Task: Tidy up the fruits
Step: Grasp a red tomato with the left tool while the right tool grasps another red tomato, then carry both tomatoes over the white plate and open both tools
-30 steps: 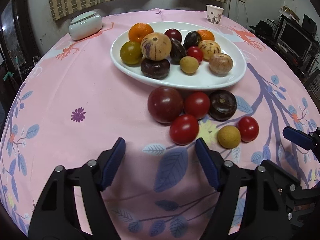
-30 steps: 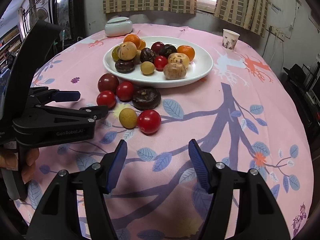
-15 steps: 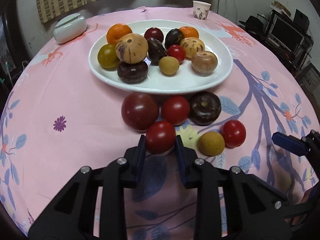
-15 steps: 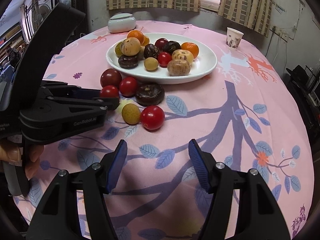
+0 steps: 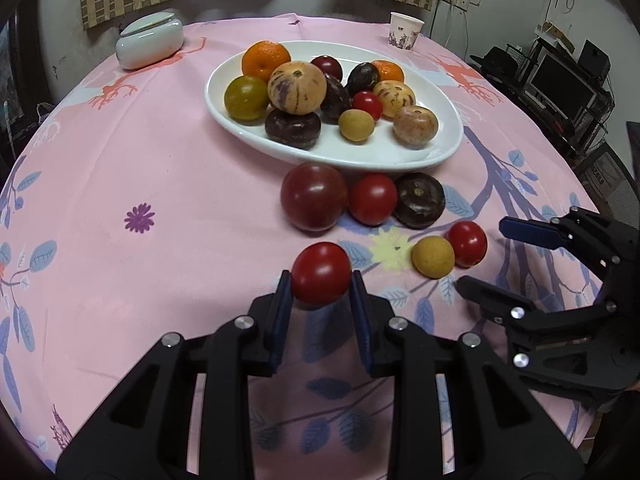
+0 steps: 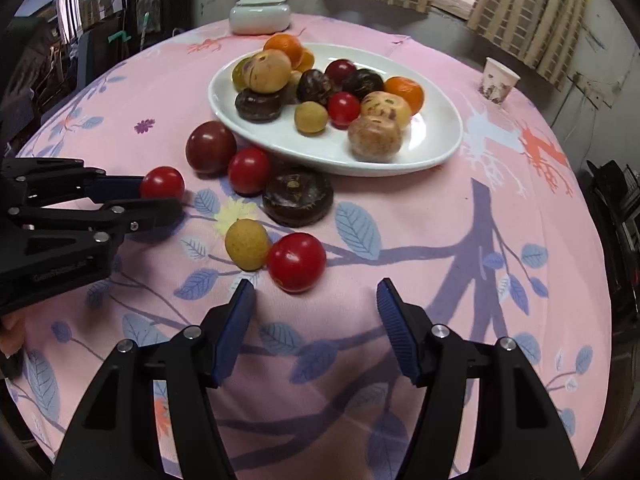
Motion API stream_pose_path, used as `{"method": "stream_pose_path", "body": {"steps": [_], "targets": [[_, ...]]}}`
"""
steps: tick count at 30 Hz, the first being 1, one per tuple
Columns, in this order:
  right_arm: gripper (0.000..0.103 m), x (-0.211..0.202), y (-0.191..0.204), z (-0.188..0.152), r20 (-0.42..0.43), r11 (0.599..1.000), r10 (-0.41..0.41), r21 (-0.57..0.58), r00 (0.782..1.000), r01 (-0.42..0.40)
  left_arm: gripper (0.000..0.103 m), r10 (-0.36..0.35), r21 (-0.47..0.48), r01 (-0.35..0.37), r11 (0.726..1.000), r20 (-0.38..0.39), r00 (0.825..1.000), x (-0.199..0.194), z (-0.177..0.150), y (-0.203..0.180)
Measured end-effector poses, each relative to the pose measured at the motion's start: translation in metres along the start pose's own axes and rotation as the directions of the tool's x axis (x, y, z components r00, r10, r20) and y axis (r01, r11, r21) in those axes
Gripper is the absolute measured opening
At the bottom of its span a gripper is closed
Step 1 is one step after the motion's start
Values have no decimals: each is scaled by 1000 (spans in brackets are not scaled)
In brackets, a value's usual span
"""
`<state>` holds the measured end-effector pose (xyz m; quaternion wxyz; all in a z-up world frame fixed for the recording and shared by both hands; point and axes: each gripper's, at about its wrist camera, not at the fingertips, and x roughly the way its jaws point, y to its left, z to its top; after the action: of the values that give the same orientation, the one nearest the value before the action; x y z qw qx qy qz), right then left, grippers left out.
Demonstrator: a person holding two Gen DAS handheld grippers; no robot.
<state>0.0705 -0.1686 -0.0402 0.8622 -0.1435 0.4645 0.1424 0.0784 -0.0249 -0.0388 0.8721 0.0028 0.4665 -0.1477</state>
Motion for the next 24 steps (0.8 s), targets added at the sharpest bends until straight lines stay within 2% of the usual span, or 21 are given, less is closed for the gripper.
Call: {"method": "stream_pose_path", "body": {"steps": [3,6,8,9,12,24], "targets": [[64,7,-2,4,0,999,41,4,999,-41,29,-11,2,11,1000,-7,1000,3,0,0],[52,12,-8,8,10,994,103,29,995,-103,29,-8,9,8,1000,-2,1000,3,-1,-1],[48,13,-11,9,17,991,125,39,992,-125,29,-11,9,11,1000,0,1000,4,-1,0],[31,11,-11,10,20,991,127,44,992,-128,29,-14,7,14,1000,0,1000,4,0,0],[30,7,-12,9,28,987,148,60,989,-150,29,-18,2,18,1000,0,1000,4,0,1],[30,-26,-27,-5,104,990,100,91,990,-109,29,0,18,-1,1000,32,999,-15,0,-4]]}}
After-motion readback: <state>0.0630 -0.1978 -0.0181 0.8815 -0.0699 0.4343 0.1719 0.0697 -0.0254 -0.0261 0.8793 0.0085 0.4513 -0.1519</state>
